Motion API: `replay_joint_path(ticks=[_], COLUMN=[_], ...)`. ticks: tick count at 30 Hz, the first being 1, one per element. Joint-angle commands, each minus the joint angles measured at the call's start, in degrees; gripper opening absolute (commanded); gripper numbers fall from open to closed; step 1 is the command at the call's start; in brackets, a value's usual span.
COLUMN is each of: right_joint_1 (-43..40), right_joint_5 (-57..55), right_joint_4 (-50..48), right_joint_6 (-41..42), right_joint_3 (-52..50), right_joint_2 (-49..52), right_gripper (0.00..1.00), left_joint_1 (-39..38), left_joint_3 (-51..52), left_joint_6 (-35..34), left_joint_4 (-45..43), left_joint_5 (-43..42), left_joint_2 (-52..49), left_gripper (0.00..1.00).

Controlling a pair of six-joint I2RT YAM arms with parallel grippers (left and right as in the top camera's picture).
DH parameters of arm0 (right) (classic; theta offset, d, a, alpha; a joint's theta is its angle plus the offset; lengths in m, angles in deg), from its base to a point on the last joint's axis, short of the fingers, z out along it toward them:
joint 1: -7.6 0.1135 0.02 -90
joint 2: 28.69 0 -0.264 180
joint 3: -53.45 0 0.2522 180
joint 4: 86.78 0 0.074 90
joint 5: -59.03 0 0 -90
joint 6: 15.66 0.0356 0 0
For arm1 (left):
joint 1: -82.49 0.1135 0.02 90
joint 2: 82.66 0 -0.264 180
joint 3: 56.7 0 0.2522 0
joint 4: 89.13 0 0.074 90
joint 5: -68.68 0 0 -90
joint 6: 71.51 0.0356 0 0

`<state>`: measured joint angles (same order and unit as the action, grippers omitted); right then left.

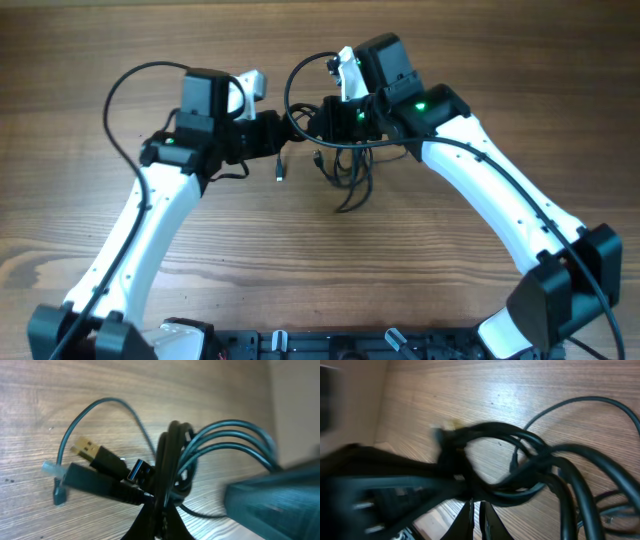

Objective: Untangle cables

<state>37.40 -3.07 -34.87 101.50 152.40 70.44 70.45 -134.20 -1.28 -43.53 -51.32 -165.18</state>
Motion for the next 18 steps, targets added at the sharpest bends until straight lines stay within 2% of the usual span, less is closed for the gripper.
replay_joint_path(ticks=[1, 5, 8, 11, 13, 14, 15, 18], right_joint_1=[-0.2, -0.5, -2.1, -2.8, -2.9, -2.9, -2.9, -2.5], right_joint_5=[-4.8, -7.5, -6.4, 3.0, 5.7, 7.0, 7.0, 6.9], right_joint_4=[0.0, -0.3, -0.6, -2.7, -2.8, -1.7, -0.2, 4.7], right_joint_6=[-1.1, -1.1, -1.6, -8.1, -10.1, -12.4, -13.8, -18.9], right_joint_3=[-0.2, -0.2, -0.2, 0.0, 0.0, 0.0, 0.0, 0.0], right_joint_2=[2.5, 4.2, 4.6, 4.4, 3.7, 2.6, 1.7, 0.7], right_gripper=[0.08, 0.08, 0.08, 0.08, 0.09, 0.13, 0.16, 0.25], left_joint_1=[2.3, 3.0, 3.1, 3.1, 3.1, 3.1, 3.3, 4.0], left_joint_3=[-1.2, -1.2, -1.2, -1.2, -1.2, -1.2, -1.2, -1.2], left_joint_6=[-0.4, -0.3, 0.1, 0.0, -1.4, -5.0, -6.4, -8.3], left_joint_4=[-0.7, -0.6, 2.1, 4.3, 5.9, 7.6, 8.3, 8.8], left_joint_5=[-11.5, -22.1, -24.4, -23.2, -17.6, -11.4, -9.7, -9.6], left_joint_2=[4.6, 5.2, 5.1, 4.8, 4.7, 4.7, 4.7, 4.7], left_gripper=[0.04, 0.04, 0.04, 0.04, 0.04, 0.04, 0.04, 0.04])
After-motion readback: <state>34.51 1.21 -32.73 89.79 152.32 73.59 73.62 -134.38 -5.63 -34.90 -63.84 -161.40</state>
